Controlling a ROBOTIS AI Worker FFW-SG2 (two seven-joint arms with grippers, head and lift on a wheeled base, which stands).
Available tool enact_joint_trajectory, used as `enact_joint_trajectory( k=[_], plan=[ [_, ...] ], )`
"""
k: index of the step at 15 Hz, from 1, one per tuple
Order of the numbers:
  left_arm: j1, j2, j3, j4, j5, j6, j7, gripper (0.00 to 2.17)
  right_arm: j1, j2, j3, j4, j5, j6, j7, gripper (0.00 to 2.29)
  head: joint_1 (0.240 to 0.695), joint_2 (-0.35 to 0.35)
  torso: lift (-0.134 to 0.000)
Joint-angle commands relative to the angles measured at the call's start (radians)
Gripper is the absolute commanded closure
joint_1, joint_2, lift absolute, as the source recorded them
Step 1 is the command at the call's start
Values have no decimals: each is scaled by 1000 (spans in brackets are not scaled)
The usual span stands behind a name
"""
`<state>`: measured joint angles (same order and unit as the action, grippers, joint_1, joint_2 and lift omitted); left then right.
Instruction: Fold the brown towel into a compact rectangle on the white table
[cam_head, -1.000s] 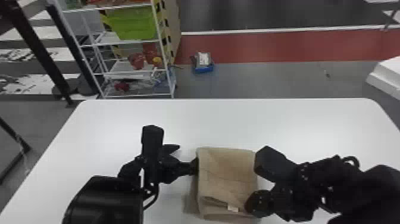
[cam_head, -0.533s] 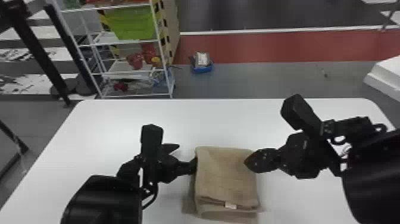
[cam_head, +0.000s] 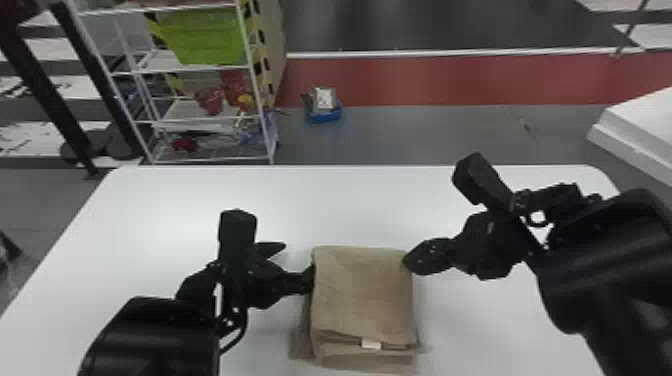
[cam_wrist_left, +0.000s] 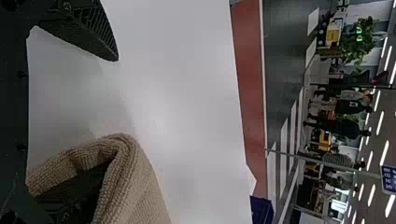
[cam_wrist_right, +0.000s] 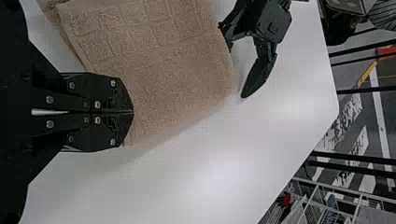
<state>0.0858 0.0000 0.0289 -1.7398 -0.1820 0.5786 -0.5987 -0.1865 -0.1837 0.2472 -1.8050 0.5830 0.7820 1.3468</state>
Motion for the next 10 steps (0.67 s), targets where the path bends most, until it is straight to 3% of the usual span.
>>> enact_joint_trajectory(
  k=[1,10],
  plan=[
    [-1,-3,0,2,-1,-2,0,97,-8,6,-6,32,8,-19,20,1477,695,71,-124],
    [-8,-3,2,13,-2,-9,0,97,9,6,18,87,34,-86,20,1477,695,71,-124]
  ],
)
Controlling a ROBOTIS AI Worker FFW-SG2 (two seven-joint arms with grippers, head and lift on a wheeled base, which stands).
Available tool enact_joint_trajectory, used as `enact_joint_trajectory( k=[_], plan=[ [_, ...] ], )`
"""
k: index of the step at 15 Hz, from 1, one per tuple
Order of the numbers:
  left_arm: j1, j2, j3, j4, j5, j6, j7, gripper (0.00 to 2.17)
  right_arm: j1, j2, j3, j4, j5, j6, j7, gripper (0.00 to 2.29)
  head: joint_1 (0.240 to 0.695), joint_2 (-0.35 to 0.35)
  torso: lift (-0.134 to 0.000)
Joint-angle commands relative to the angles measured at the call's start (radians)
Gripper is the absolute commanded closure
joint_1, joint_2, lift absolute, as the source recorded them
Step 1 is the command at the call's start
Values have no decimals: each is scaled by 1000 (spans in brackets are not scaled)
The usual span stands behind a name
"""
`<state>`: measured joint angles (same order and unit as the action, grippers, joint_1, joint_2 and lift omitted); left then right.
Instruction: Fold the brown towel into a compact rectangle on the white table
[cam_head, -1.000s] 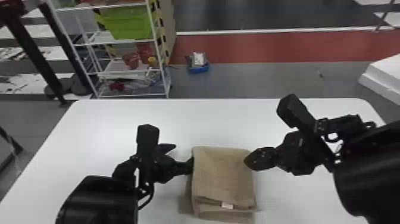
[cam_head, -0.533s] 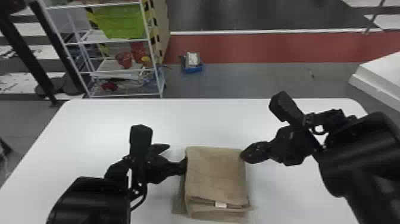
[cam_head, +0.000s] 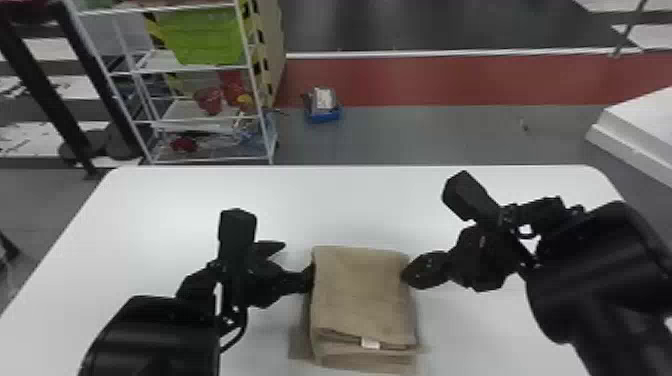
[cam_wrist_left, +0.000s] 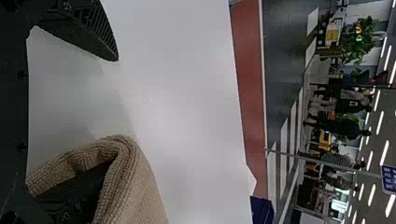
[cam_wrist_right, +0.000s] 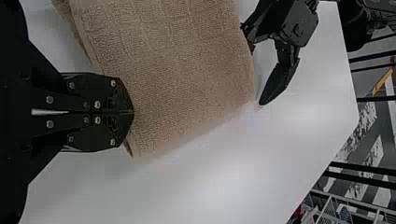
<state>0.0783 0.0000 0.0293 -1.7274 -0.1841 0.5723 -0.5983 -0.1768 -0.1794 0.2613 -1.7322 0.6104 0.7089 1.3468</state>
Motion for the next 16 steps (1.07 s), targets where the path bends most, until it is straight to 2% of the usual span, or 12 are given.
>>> enact_joint_trajectory(
  k=[1,7,12,14,16],
  plan=[
    [0,-3,3,0,-2,1,-2,97,-6,1,10,30,9,-22,20,1477,695,72,-124],
    [12,-3,3,-12,-3,1,-5,97,-33,6,15,54,31,-41,20,1477,695,79,-124],
    [41,-3,6,-63,-18,96,-6,97,-49,6,16,71,46,-47,20,1477,695,71,-124],
    [48,-3,6,-93,-87,151,-18,97,-52,8,18,76,46,-50,20,1477,695,76,-124],
    [44,-3,9,-109,-146,163,-98,93,-52,11,19,77,46,-53,20,1477,695,85,-124]
  ],
)
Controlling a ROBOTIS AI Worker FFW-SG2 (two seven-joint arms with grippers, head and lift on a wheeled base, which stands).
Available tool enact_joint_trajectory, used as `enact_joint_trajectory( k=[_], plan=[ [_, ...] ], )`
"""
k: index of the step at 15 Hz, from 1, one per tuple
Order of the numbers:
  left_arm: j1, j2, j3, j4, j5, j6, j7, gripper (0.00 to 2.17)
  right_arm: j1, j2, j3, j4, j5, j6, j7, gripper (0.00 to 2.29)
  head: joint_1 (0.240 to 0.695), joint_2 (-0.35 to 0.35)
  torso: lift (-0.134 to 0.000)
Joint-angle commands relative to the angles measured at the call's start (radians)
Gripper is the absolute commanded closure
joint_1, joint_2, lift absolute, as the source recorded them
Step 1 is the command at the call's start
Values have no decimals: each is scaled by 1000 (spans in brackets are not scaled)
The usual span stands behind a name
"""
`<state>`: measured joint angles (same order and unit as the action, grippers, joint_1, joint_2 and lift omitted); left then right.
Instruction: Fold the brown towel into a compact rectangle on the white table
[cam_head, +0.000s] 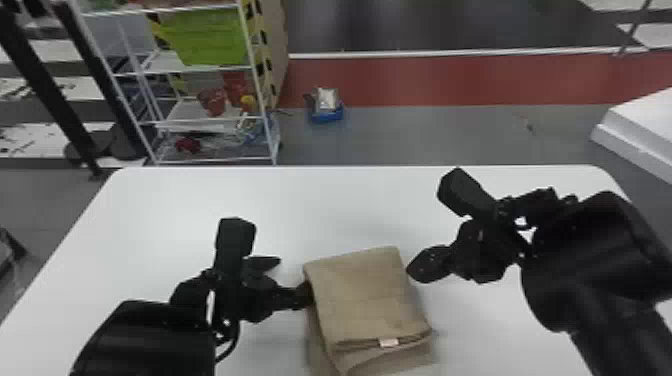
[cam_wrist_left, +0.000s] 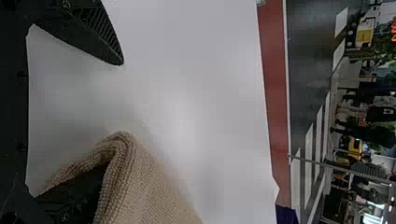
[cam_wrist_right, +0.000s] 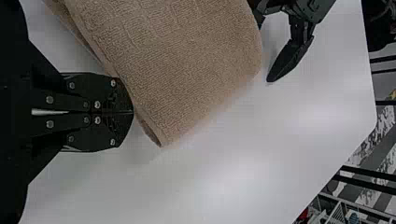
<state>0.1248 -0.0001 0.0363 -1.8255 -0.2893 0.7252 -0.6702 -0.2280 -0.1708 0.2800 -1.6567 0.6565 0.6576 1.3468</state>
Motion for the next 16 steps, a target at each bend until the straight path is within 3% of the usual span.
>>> enact_joint_trajectory(
  k=[1,4,7,10,12,16],
  plan=[
    [-10,-3,5,-28,-93,13,-85,90,-2,5,2,2,0,-2,20,1477,695,89,-124],
    [-30,-3,4,-60,-209,10,-227,83,-2,5,-7,0,-8,-2,20,1477,695,92,-124],
    [-30,-3,-3,-72,-225,10,-236,83,2,5,-55,-72,-81,72,20,1477,695,94,-124],
    [-31,-3,-3,-72,-229,4,-258,83,-19,2,-74,-212,-202,330,20,1477,695,91,-124],
    [-31,-3,4,-72,-229,-5,-264,83,-11,8,-16,-245,-210,388,20,1477,695,95,-124],
    [-30,-3,7,-84,-238,-5,-289,83,-7,99,114,-183,-169,366,20,1477,695,163,-124]
  ],
)
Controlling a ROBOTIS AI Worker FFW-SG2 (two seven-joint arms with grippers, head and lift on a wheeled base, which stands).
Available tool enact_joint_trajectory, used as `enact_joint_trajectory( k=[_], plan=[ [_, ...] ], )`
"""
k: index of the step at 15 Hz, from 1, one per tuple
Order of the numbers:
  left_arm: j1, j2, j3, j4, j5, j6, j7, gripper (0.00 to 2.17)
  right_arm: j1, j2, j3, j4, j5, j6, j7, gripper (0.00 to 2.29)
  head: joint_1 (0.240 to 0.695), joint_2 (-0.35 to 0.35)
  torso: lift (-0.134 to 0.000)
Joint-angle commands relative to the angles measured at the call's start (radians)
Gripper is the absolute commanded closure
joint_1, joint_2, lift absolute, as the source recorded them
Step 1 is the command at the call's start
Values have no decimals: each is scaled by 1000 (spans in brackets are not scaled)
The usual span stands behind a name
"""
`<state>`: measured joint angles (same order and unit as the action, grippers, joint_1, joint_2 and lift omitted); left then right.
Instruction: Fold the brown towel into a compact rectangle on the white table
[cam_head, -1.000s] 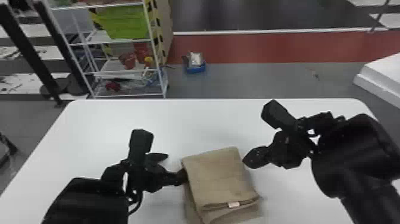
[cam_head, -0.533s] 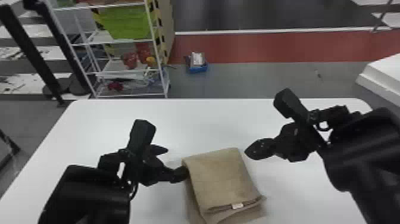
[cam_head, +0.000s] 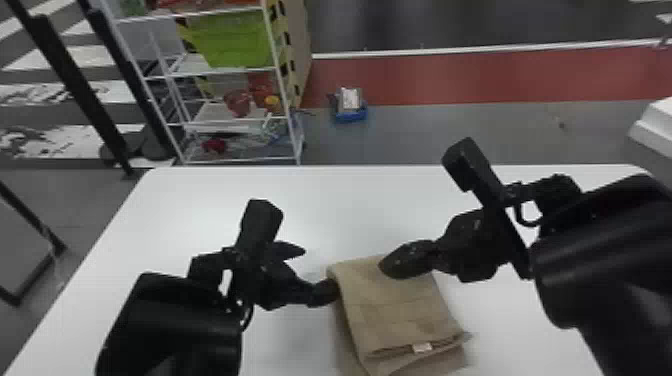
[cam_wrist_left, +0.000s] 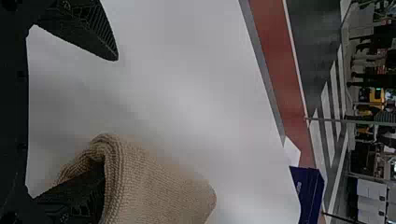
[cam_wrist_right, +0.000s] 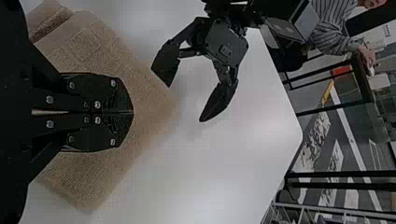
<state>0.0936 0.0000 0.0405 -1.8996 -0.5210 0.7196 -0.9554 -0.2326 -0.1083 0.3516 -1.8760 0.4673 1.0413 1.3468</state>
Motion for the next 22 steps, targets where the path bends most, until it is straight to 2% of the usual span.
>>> enact_joint_trajectory(
  k=[1,4,8,12,14,17,20,21,22],
  plan=[
    [5,-3,2,-12,-16,1,-16,83,-8,53,56,61,31,-20,20,1477,695,183,-124],
    [6,-3,2,-21,-34,1,-51,83,-30,88,87,158,77,-76,20,1477,695,240,-124],
    [6,-3,6,-41,-76,1,-115,83,-22,88,89,164,82,-76,20,1477,695,256,-124],
    [-9,-3,-10,-68,-223,-5,-212,83,-20,88,92,166,94,-82,20,1477,695,255,-124],
    [-14,-3,10,-78,-244,-5,-212,83,-14,88,93,166,96,-88,20,1477,695,262,-124],
    [-15,-3,91,-116,-225,-2,-189,83,-11,88,98,167,96,-94,20,1477,695,284,-124],
    [-17,-3,170,-159,-128,56,-126,80,-4,90,105,172,103,-97,20,1477,695,336,-124],
    [-11,-3,183,-177,-71,117,-74,80,-1,88,105,173,113,-100,20,1477,695,350,-124],
    [-6,-3,196,-188,-44,127,-46,80,3,88,107,178,120,-112,20,1477,695,350,-124]
  ],
)
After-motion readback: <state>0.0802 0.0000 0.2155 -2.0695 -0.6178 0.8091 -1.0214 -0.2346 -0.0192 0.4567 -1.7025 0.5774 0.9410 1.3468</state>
